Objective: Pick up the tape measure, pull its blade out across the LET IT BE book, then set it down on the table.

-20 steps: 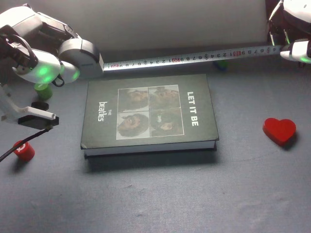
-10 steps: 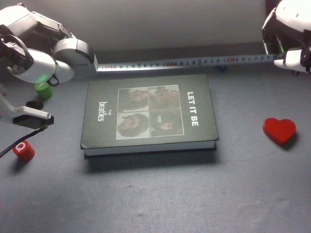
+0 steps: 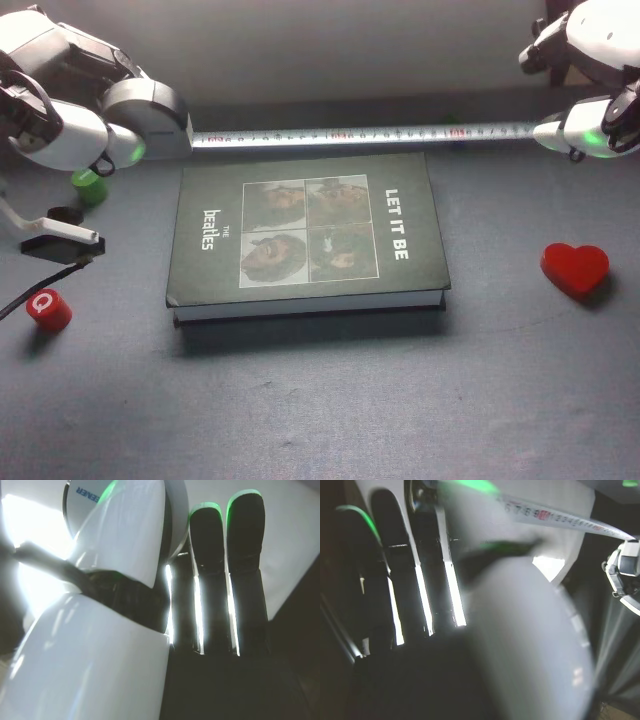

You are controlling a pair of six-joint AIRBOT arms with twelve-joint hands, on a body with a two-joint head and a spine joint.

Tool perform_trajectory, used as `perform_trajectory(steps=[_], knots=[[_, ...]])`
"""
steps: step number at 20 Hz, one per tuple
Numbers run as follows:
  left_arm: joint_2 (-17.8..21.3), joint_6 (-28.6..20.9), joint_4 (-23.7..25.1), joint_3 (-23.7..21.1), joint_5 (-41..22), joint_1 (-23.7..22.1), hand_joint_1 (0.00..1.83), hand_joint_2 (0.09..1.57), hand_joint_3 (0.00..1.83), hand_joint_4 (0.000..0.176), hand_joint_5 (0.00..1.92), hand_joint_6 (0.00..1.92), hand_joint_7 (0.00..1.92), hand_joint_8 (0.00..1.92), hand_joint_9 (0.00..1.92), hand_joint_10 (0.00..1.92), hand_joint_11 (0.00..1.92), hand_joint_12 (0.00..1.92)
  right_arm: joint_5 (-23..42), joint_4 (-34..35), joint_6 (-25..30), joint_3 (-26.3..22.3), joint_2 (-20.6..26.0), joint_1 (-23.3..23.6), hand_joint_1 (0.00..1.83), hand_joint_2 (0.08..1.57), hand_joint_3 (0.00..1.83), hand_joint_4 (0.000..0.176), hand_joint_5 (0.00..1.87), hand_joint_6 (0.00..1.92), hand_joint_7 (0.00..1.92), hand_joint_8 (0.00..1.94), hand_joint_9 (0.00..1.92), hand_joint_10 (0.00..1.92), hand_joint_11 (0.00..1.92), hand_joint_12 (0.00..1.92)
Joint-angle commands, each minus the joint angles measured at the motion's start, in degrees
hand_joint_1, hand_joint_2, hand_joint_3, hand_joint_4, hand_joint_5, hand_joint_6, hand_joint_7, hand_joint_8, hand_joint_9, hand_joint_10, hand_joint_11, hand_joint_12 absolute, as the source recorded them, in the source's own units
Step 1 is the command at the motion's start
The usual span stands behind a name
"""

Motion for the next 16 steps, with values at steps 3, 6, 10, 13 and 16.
perform_trajectory(steps=[3,6,10,13,16], knots=[[0.60,-1.82,2.58,0.01,-2.67,0.11,1.36,1.16,0.00,0.000,0.91,0.97,0.81,1.21,0.82,1.41,0.81,1.31,1.53,-2.97,-0.36,-0.32,0.51,0.27,0.33,1.12,0.00,0.021,0.19,0.00,0.23,0.00,0.20,0.01,0.01,0.80],[0.58,-4.37,2.59,0.86,-1.42,1.18,1.36,1.16,0.00,0.000,0.91,0.96,0.81,1.22,0.82,1.42,0.81,1.30,0.58,-2.99,-0.77,-1.56,0.97,0.04,0.12,1.07,0.00,0.044,0.09,0.00,0.10,0.00,0.07,0.00,0.00,0.50],[0.05,-9.26,3.38,3.65,1.60,4.35,1.36,1.16,0.00,0.000,0.91,0.96,0.81,1.21,0.84,1.41,0.81,1.31,0.50,-3.07,-1.96,-5.18,3.05,0.48,0.00,1.00,0.00,0.063,0.00,0.00,0.01,0.00,0.00,0.00,0.00,0.31],[-0.85,-12.18,5.44,6.18,3.53,7.05,1.36,1.16,0.00,0.000,0.91,0.96,0.81,1.20,0.85,1.40,0.82,1.30,4.41,-4.66,-3.73,-9.98,4.49,1.22,0.00,1.00,0.00,0.063,0.00,0.00,0.00,0.00,0.00,0.00,0.00,0.31],[-1.46,-18.35,9.57,8.13,3.99,10.35,1.36,1.16,0.00,0.000,0.90,0.97,0.82,1.19,0.84,1.40,0.81,1.29,9.22,-4.66,-3.57,-13.51,5.63,1.46,0.00,0.99,0.00,0.063,0.00,0.00,0.00,0.00,0.00,0.00,0.00,0.31]])
